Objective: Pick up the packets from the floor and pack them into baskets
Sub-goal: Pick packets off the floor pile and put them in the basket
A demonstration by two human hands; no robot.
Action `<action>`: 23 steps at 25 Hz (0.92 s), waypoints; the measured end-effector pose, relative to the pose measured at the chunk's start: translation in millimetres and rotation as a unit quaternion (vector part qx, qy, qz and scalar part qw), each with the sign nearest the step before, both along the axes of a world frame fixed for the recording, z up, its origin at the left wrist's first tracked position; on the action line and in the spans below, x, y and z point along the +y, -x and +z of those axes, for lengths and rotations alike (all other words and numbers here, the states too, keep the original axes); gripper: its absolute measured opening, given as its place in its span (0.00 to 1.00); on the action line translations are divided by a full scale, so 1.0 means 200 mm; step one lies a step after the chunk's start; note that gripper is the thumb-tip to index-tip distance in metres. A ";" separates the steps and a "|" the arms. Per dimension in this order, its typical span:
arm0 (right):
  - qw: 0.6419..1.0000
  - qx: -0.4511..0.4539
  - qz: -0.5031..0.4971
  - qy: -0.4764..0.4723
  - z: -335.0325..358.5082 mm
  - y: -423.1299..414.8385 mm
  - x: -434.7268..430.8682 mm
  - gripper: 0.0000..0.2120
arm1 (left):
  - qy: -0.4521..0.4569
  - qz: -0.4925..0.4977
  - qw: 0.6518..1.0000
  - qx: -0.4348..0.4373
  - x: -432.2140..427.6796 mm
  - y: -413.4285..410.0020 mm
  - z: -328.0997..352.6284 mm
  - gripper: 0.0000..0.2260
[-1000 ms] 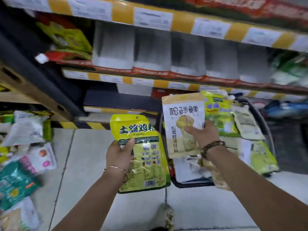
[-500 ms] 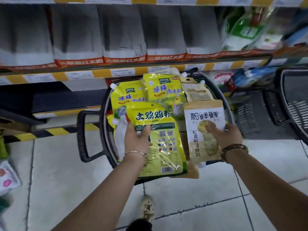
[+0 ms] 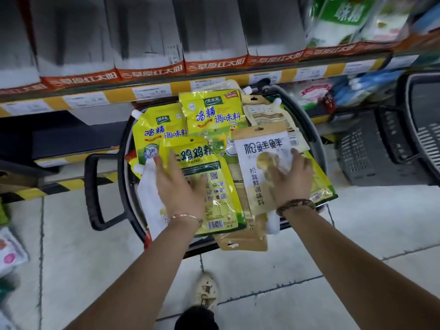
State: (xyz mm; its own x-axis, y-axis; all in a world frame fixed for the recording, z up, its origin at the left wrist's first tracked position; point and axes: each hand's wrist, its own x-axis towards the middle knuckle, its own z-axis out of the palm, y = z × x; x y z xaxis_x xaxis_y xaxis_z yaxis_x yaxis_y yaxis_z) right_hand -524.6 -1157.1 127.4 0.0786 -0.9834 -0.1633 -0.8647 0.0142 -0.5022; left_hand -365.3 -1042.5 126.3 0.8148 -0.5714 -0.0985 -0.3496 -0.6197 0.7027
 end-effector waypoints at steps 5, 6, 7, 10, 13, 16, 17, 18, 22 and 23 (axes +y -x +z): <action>0.963 0.154 0.211 -0.069 -0.07 -0.08 0.12 0.28 | -0.225 -0.334 0.907 -0.124 -0.04 0.08 -0.02 0.32; 0.957 0.167 0.230 -0.058 -0.09 -0.10 0.12 0.30 | -0.240 -0.334 0.901 -0.141 -0.03 0.07 -0.05 0.33; 0.950 0.184 0.246 -0.048 -0.10 -0.11 0.11 0.32 | -0.251 -0.335 0.896 -0.150 -0.03 0.06 -0.06 0.32; 0.934 0.233 0.261 -0.067 -0.13 -0.13 0.09 0.31 | -0.280 -0.342 0.884 -0.150 -0.02 0.05 -0.09 0.31; 0.928 0.251 0.263 -0.083 -0.12 -0.15 0.07 0.30 | -0.296 -0.339 0.884 -0.129 -0.05 0.03 -0.09 0.32; 0.923 0.262 0.269 -0.084 -0.12 -0.17 0.06 0.31 | -0.296 -0.340 0.884 -0.124 -0.06 0.04 -0.08 0.32; 0.922 0.265 0.270 -0.089 -0.12 -0.17 0.06 0.31 | -0.298 -0.343 0.883 -0.118 -0.06 0.03 -0.07 0.32; 0.920 0.268 0.270 -0.094 -0.11 -0.18 0.06 0.31 | -0.299 -0.349 0.882 -0.107 -0.06 0.03 -0.07 0.32; 0.925 0.259 0.265 -0.084 -0.05 -0.20 0.05 0.31 | -0.257 -0.378 0.886 -0.076 -0.05 -0.03 -0.01 0.34; 0.932 0.245 0.257 -0.077 -0.03 -0.20 0.04 0.31 | -0.234 -0.379 0.892 -0.070 -0.04 -0.05 0.01 0.34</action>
State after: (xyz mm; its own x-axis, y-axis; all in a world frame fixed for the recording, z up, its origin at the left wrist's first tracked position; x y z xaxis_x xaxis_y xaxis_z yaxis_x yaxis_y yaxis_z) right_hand -483.7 -1148.7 120.9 0.4112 -0.7987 -0.4394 -0.9023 -0.4251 -0.0716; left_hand -356.2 -1050.7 127.9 0.2339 -0.8868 -0.3985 -0.8577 -0.3813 0.3450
